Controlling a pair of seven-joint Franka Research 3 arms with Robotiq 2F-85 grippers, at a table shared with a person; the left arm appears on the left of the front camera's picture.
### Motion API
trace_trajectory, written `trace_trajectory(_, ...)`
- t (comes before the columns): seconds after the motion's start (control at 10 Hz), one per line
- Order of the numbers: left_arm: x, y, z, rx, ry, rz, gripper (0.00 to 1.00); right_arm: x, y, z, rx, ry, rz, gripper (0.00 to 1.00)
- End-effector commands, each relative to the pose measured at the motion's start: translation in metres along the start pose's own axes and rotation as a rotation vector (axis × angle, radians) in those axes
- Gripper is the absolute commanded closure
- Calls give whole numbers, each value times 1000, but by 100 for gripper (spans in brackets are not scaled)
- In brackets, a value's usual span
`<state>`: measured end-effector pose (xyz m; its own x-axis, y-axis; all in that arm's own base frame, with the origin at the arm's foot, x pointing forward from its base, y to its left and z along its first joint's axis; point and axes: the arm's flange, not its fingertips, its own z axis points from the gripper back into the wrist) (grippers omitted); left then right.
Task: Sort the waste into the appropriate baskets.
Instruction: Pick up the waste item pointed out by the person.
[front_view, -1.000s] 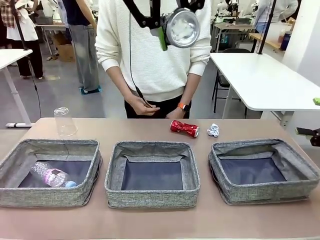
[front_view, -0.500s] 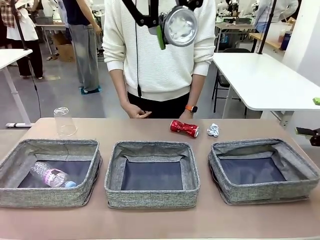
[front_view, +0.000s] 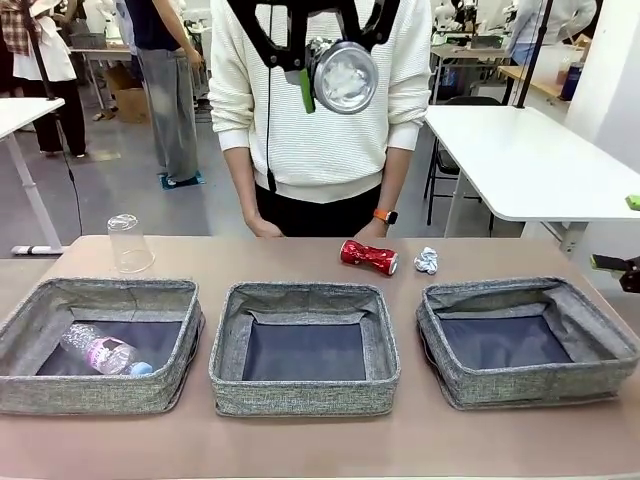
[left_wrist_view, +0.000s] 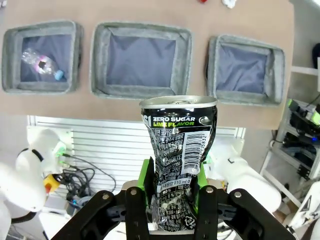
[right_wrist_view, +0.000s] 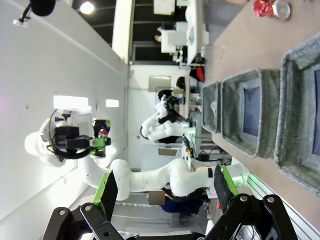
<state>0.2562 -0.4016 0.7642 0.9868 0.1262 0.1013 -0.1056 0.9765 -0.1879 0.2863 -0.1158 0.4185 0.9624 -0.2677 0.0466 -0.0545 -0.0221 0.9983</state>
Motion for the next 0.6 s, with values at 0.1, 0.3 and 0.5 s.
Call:
trace_trajectory(0.1, -2, 3, 4, -27, 24, 2, 61, 0, 7, -1, 7, -2, -22, 0)
trace_trajectory(0.3, -2, 3, 4, -27, 24, 2, 61, 0, 7, -1, 7, -2, -22, 0)
trace_trajectory(0.5, -2, 3, 4, -27, 24, 2, 61, 0, 7, -1, 7, -2, -22, 0)
